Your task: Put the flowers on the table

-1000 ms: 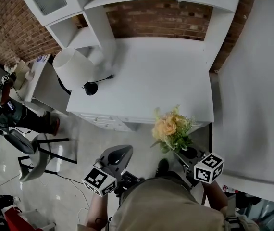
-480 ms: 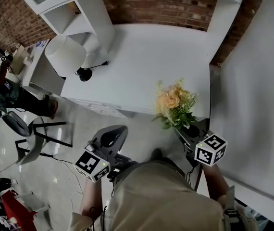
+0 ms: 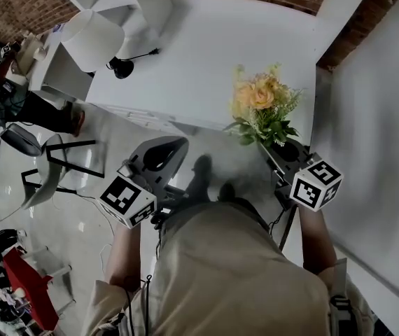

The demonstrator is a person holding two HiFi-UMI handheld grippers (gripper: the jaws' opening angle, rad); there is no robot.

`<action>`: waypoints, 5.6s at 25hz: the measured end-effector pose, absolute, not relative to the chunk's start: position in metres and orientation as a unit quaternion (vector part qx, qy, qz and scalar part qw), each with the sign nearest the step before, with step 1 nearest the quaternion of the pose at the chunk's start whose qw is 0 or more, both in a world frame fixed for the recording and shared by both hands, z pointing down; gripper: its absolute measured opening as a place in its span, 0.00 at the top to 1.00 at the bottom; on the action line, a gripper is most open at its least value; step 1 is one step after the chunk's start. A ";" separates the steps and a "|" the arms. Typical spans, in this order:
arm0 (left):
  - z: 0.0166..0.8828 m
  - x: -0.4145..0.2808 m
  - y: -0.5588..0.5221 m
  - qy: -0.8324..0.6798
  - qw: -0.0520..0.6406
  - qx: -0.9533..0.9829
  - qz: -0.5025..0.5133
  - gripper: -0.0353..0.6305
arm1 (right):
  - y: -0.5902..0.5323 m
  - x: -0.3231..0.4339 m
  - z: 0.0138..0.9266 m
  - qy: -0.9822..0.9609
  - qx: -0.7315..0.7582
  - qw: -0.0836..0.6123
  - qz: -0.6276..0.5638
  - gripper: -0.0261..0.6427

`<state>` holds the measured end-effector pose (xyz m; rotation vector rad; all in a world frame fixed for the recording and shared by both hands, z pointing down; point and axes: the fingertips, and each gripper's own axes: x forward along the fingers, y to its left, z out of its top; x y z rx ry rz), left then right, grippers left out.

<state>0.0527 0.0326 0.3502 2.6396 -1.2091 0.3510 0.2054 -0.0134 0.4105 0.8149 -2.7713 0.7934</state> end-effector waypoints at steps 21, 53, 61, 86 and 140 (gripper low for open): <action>0.383 0.013 -0.006 -0.405 0.133 0.899 0.102 0.94 | -0.050 0.177 0.422 -0.919 0.289 0.125 0.238 0.88; 0.404 -0.048 -0.102 -0.373 0.168 0.909 0.075 0.94 | -0.176 0.140 0.434 -0.878 0.395 0.167 0.215 0.88; 0.410 -0.052 -0.113 -0.369 0.178 0.909 0.073 0.94 | -0.195 0.136 0.444 -0.868 0.415 0.177 0.208 0.88; 0.427 -0.076 -0.139 -0.360 0.198 0.909 0.065 0.94 | -0.244 0.102 0.500 -0.847 0.422 0.229 0.227 0.88; 0.444 -0.070 -0.193 -0.337 0.213 0.912 0.100 0.94 | -0.332 0.095 0.597 -0.804 0.427 0.294 0.291 0.88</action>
